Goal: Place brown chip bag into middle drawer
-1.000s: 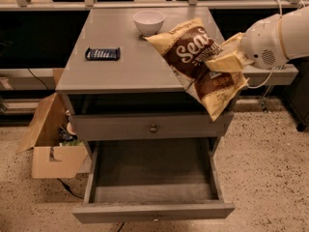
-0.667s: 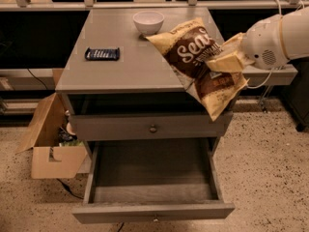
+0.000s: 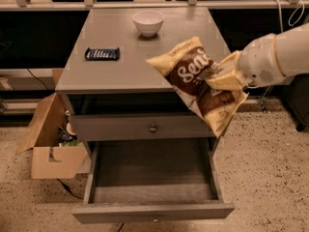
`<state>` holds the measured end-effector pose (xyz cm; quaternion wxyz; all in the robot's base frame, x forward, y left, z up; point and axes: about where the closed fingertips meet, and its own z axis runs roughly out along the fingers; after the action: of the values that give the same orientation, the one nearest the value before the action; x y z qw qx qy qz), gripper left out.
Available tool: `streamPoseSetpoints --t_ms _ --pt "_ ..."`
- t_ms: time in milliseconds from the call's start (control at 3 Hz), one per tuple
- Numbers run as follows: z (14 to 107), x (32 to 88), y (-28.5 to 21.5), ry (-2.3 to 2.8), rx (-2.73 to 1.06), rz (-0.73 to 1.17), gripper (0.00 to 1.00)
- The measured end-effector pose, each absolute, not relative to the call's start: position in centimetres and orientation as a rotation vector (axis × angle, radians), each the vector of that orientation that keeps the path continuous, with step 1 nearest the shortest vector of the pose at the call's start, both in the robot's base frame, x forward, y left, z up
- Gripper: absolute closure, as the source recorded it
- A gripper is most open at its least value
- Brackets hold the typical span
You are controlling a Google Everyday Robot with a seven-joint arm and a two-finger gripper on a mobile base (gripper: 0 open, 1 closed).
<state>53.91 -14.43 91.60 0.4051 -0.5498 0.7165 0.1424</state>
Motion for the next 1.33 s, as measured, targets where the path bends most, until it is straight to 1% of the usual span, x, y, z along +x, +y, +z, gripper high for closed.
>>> streamPoseSetpoints --t_ms 333,667,1000,1333 --pt "86.7 52.1 -15.0 1.824 -1.467 0.361 1.0" --pt "81.7 49.9 -16.1 1.835 -1.485 0.409 1.0" --pt "81.7 49.9 -16.1 1.835 -1.485 0.409 1.0" --pt "79.0 49.5 -16.5 1.847 -1.516 0.409 1.0"
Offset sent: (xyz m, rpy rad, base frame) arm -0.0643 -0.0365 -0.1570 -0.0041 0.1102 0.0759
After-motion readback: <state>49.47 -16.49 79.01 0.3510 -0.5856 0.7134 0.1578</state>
